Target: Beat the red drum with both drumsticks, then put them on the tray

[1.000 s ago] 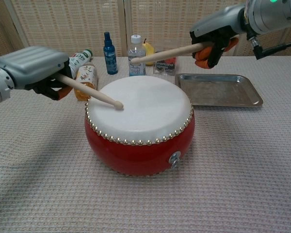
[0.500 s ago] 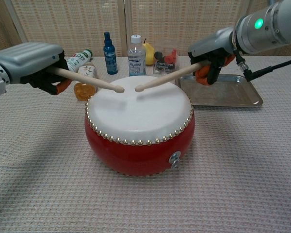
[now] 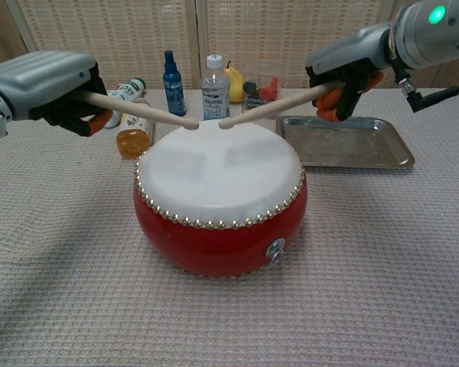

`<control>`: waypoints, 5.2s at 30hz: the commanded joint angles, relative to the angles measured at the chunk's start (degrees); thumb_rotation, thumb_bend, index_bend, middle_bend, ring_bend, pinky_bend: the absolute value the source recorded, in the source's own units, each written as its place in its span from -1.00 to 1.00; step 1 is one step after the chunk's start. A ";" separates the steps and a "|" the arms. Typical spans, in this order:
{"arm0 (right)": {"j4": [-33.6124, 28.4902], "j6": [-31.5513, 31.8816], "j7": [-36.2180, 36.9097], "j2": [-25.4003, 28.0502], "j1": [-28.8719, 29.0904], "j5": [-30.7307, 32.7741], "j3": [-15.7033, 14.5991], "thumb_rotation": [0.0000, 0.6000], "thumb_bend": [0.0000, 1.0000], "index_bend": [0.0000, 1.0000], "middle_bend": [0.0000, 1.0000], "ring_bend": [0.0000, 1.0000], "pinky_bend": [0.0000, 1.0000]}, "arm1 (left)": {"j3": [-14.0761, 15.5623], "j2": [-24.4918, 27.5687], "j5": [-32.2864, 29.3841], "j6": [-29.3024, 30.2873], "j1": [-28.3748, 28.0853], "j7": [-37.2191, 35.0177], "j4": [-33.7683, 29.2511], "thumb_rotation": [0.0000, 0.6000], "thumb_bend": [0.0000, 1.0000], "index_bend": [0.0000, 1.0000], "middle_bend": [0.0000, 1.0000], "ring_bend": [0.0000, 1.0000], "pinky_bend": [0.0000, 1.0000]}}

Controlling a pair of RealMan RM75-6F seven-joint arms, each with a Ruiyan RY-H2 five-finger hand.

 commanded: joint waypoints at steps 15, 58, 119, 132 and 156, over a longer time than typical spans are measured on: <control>-6.84 3.45 4.98 5.97 -1.21 -3.72 6.23 1.00 0.50 1.00 1.00 1.00 1.00 | 3.46 -5.07 -2.42 -4.72 -1.38 3.46 5.75 1.00 0.10 1.00 1.00 1.00 1.00; 3.43 3.62 -1.32 -5.01 -1.73 -0.29 1.07 1.00 0.50 1.00 1.00 1.00 1.00 | 0.95 0.18 -0.32 -0.25 0.32 -2.87 0.55 1.00 0.10 1.00 1.00 1.00 1.00; 58.55 -16.74 30.19 -27.96 -18.03 -25.59 13.88 1.00 -0.32 1.00 0.68 0.57 0.62 | 0.97 7.37 2.34 5.83 7.14 -11.38 -1.77 1.00 0.10 1.00 1.00 1.00 1.00; 74.74 -22.75 34.75 -37.89 -15.90 -33.20 16.47 1.00 -0.62 0.14 -0.12 -0.38 -0.20 | 0.60 7.39 1.81 5.49 7.41 -11.98 -0.95 1.00 0.10 1.00 1.00 1.00 1.00; 54.49 -10.87 40.85 -24.11 -20.40 -46.03 18.02 1.00 -0.69 -0.36 -0.41 -0.72 -0.42 | 0.19 8.52 4.15 6.81 8.05 -14.09 -1.90 1.00 0.09 1.00 1.00 1.00 1.00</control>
